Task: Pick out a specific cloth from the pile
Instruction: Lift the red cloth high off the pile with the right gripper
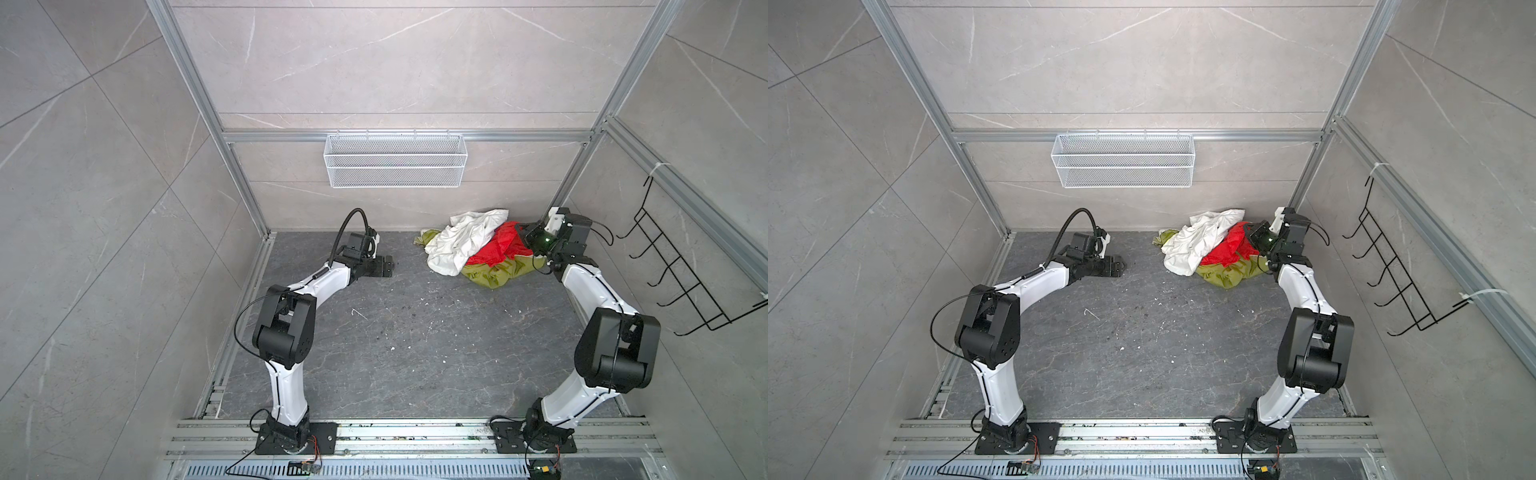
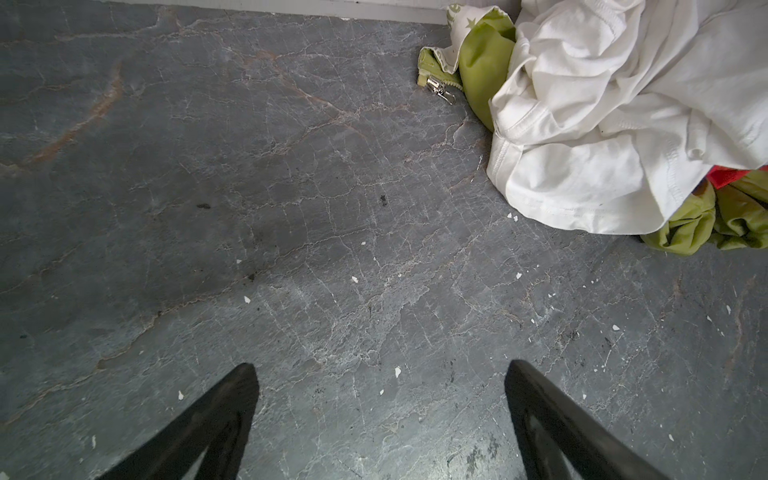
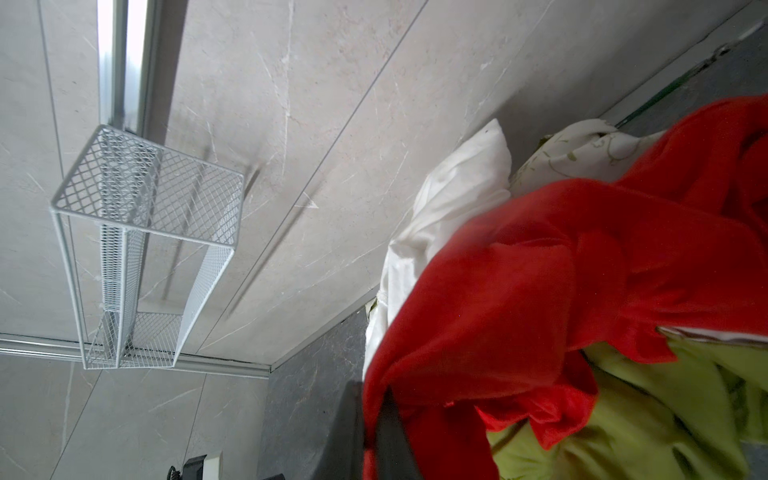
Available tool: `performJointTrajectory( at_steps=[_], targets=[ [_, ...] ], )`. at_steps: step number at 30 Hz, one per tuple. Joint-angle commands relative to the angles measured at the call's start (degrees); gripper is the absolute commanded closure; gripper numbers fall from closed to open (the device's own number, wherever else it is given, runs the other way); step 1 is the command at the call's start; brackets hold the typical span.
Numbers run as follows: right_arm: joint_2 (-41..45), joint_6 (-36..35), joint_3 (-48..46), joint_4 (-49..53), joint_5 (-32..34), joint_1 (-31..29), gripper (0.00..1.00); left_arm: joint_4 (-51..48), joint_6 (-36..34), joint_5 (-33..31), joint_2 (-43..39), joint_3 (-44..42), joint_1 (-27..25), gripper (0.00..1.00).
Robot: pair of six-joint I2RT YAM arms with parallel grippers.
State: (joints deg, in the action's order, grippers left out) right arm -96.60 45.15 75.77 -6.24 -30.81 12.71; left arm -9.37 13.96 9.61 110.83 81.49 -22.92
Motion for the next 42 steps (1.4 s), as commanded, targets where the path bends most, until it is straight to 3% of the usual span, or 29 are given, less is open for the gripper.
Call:
performJointTrajectory(
  at_steps=[1, 42],
  targets=[
    [2.4, -1.3, 2.9, -0.1, 0.4, -0.8, 1.00, 1.7, 0.9, 0.7, -3.2, 0.3, -0.5, 0.04],
    [8.9, -3.9, 11.3, 2.6, 2.8, -4.5, 1.00, 1.9, 0.1, 0.2, -3.0, 1.4, -2.2, 0.04]
  ],
)
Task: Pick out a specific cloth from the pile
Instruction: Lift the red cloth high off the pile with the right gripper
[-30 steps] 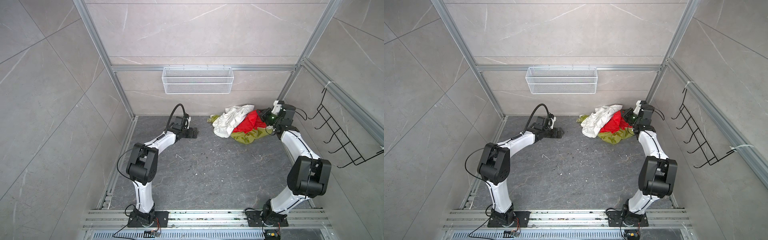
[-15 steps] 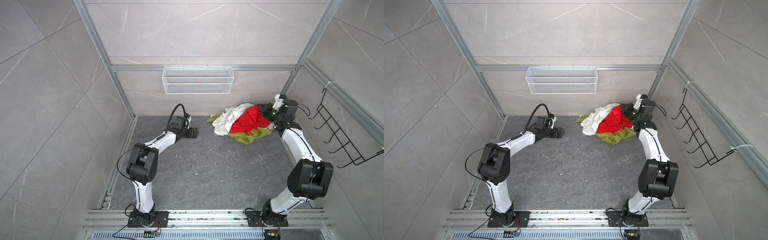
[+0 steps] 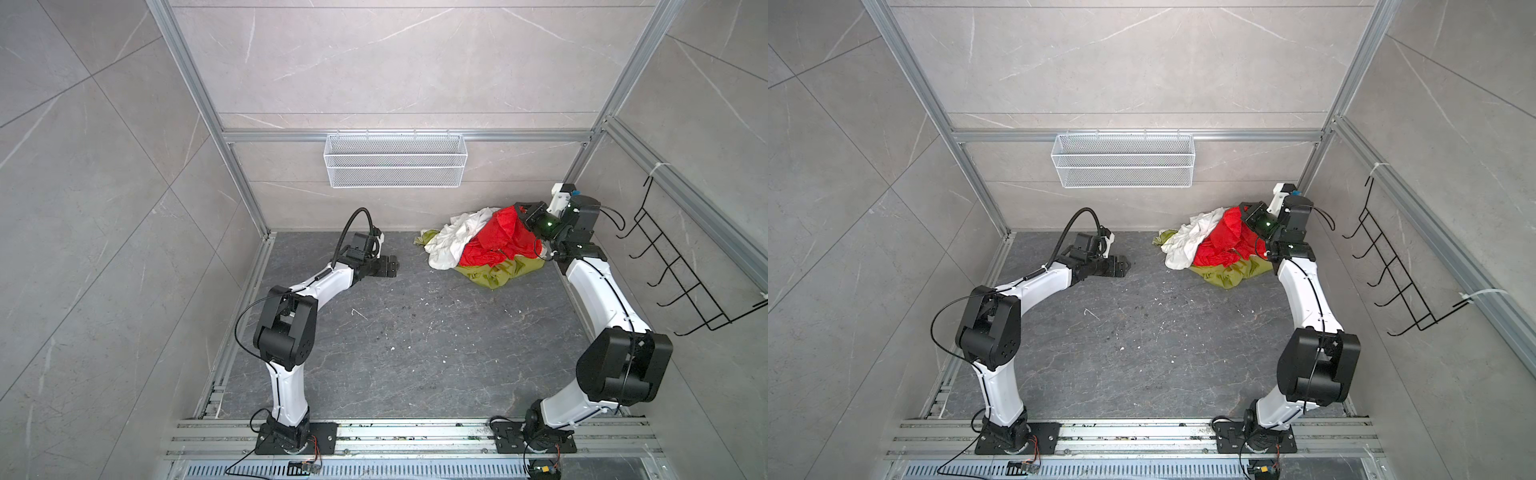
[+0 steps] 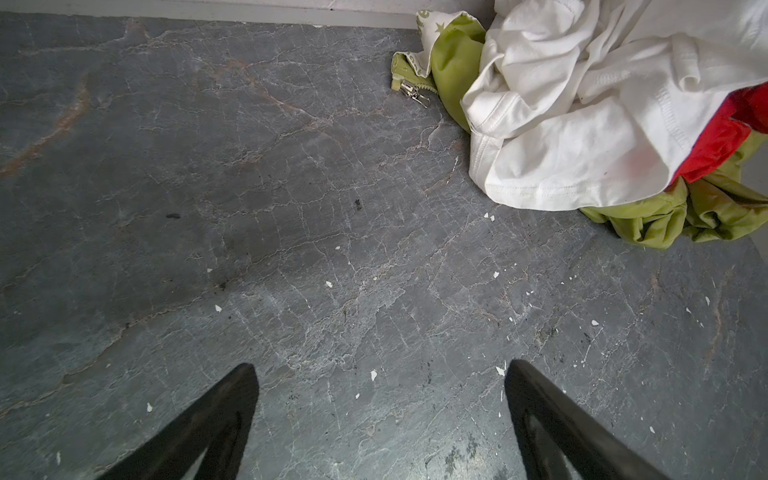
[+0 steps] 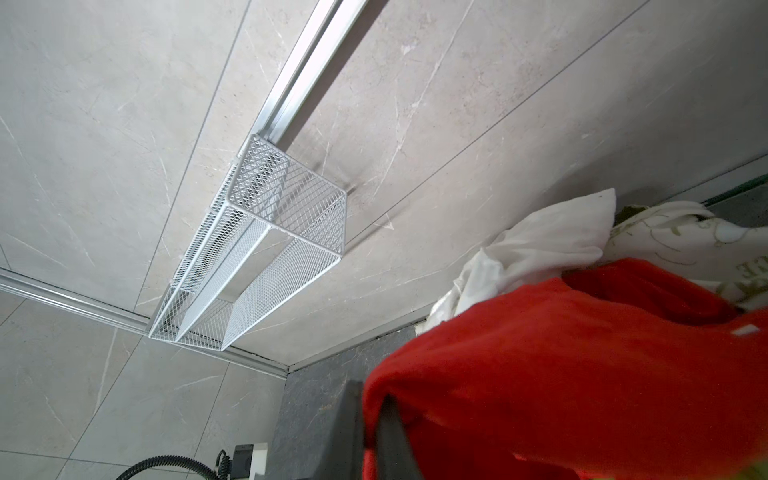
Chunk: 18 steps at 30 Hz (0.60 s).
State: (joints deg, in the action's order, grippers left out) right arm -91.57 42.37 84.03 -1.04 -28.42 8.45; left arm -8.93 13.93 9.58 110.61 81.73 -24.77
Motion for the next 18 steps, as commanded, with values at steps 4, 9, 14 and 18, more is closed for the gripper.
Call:
performJointTrajectory(
  at_steps=[4, 9, 14, 18],
  targets=[
    [4.9, -1.5, 3.0, -2.3, 0.1, -0.3, 1.00, 1.9, 0.2, 0.3, -3.3, 0.5, -0.5, 0.04],
    [6.7, -1.8, 2.9, -1.9, 0.6, -0.3, 1.00, 2.9, 0.2, 0.0, -4.4, -0.9, -0.8, 0.04],
    [8.2, -2.1, 2.1, -1.4, 0.7, -0.3, 1.00, 3.1, 0.2, -0.3, -5.2, -1.6, -1.0, 0.04],
    [9.5, -1.9, 1.3, -1.6, 0.7, -0.3, 1.00, 3.1, 0.1, -0.4, -6.2, -2.1, -1.1, 0.04]
  ],
)
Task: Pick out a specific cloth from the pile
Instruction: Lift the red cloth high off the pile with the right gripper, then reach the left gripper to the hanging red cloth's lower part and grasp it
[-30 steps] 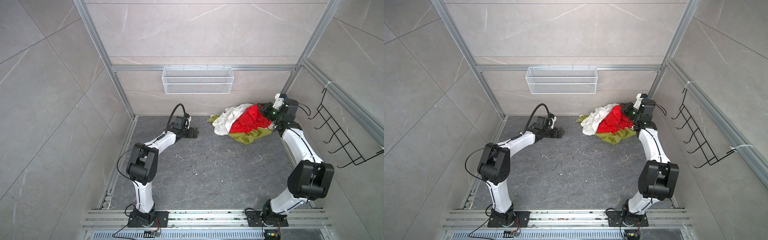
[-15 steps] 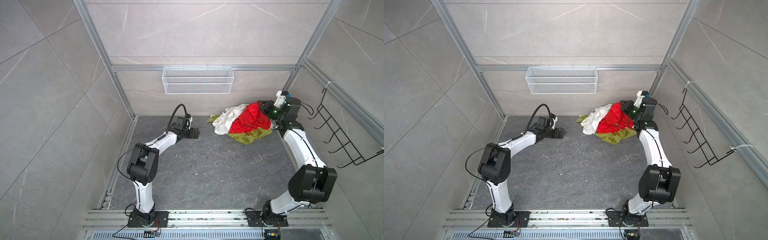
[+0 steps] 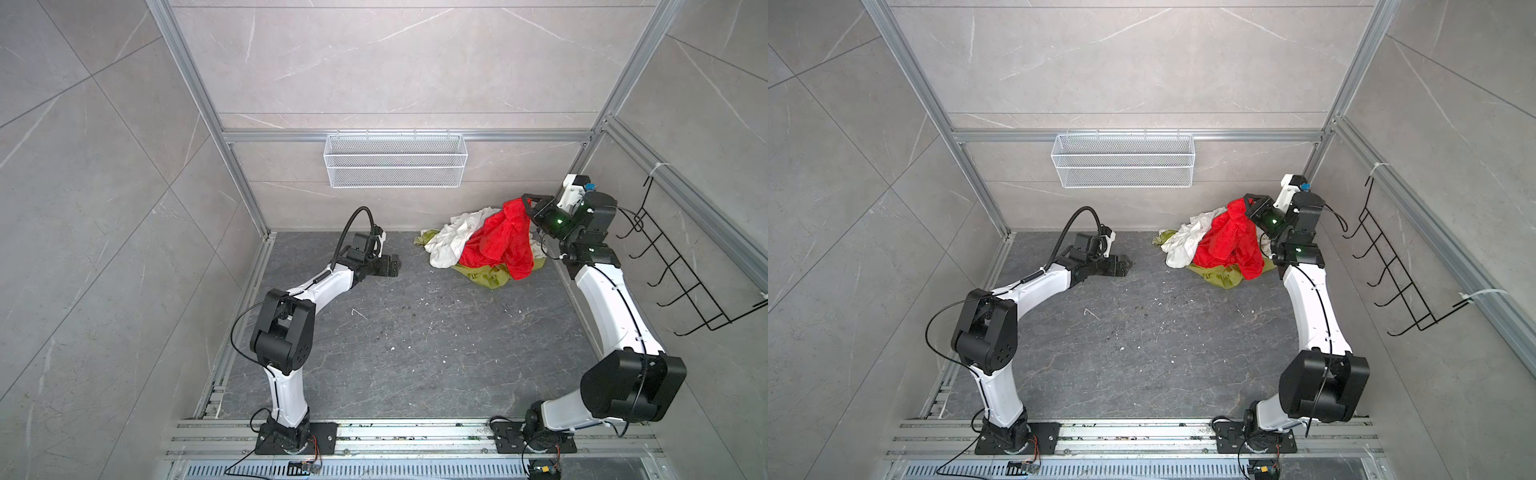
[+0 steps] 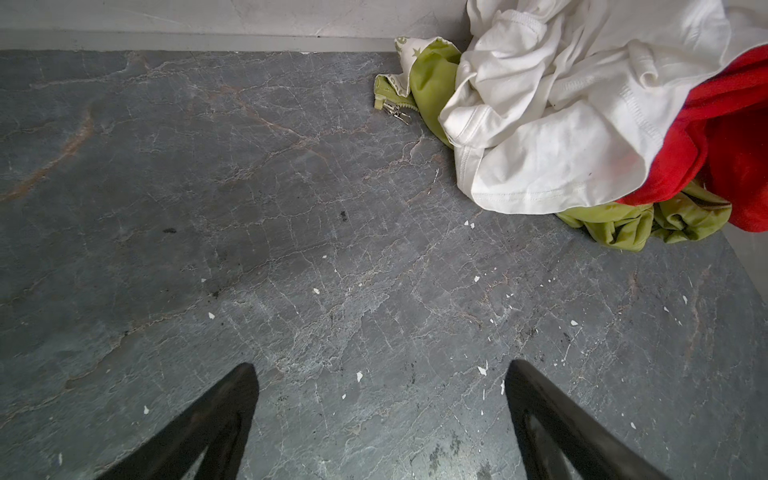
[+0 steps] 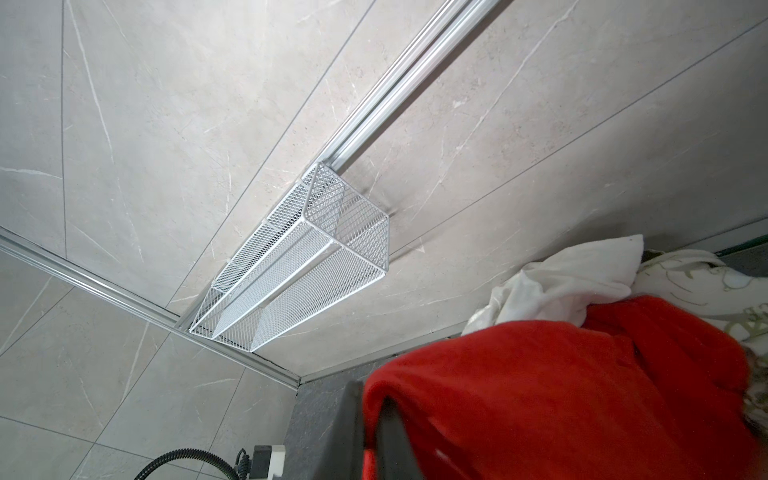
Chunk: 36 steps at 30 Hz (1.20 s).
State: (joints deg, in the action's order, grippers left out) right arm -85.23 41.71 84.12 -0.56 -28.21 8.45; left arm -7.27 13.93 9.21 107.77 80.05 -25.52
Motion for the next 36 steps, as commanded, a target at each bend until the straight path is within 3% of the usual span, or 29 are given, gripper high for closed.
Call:
performJointTrajectory(
  at_steps=[1, 30, 36],
  targets=[
    [3.4, -1.3, 1.4, -2.0, 0.5, -0.2, 1.00, 1.5, 0.1, -0.1, -3.5, -0.5, -0.3, 0.04],
    [6.1, -2.2, 13.7, 5.5, -0.9, -2.2, 1.00, 2.5, -0.5, 0.6, -6.2, 0.2, -2.3, 0.04],
    [6.7, -2.7, 16.3, 7.4, -0.9, -3.0, 1.00, 5.4, -2.4, 1.7, -8.4, -3.3, -3.4, 0.03]
  ],
)
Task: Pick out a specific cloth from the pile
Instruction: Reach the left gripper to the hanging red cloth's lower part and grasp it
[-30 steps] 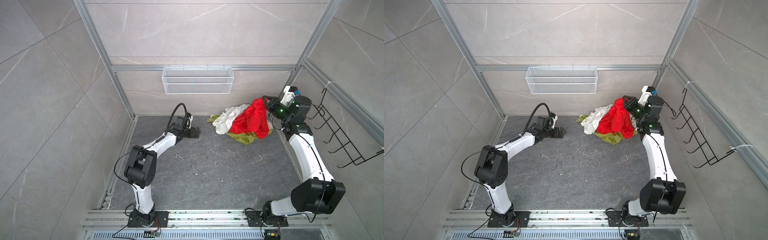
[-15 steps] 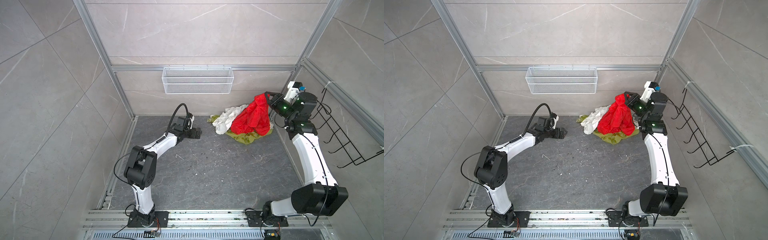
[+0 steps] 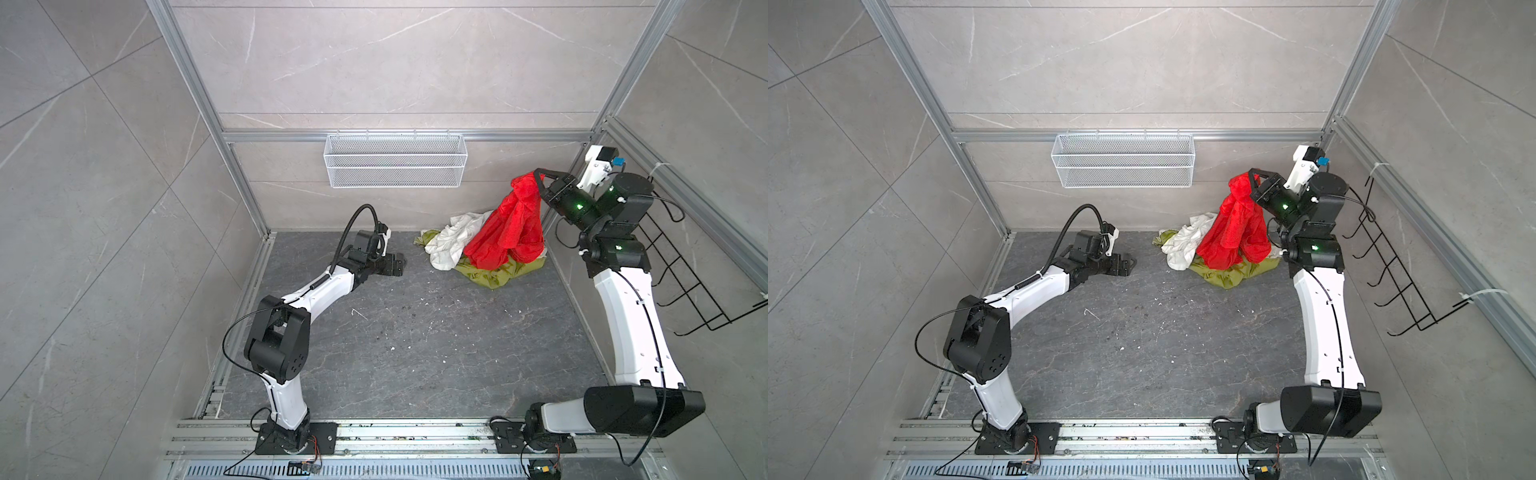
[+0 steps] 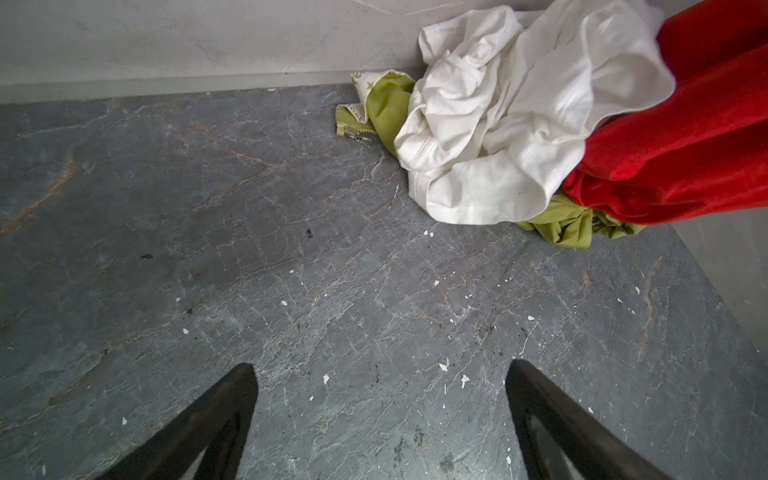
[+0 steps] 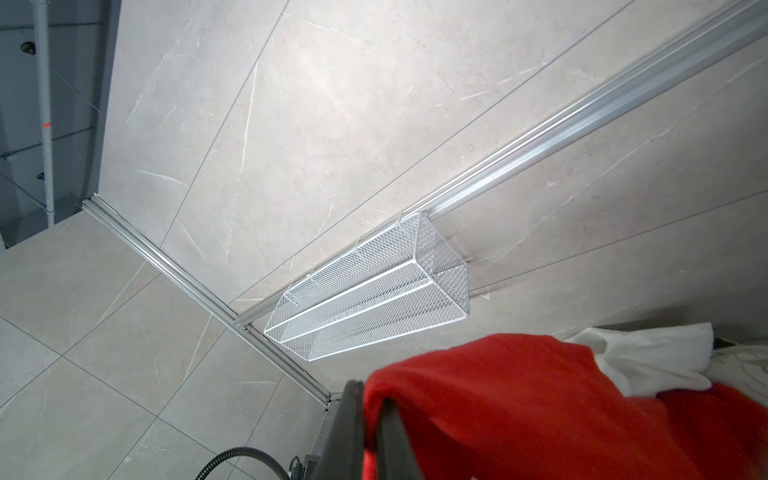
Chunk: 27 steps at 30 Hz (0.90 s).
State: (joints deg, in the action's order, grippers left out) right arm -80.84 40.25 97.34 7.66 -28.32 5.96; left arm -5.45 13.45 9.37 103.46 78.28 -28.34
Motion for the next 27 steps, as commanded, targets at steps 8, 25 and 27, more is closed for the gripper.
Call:
performJointTrajectory(
  at_steps=[8, 25, 27],
  targets=[
    [2.3, -1.4, 6.6, 1.9, -0.7, -1.6, 1.00, 7.7, -7.3, 4.6, -8.1, -6.9, -3.5, 0.03],
    [0.1, -1.5, 18.3, 8.4, -1.2, -5.6, 1.00, 23.7, -14.6, 8.7, -7.6, -7.9, -15.4, 0.03],
    [0.1, -1.6, 19.0, 8.8, -1.3, -5.9, 1.00, 25.7, -14.4, 10.3, -7.5, -8.3, -15.8, 0.03]
  ],
)
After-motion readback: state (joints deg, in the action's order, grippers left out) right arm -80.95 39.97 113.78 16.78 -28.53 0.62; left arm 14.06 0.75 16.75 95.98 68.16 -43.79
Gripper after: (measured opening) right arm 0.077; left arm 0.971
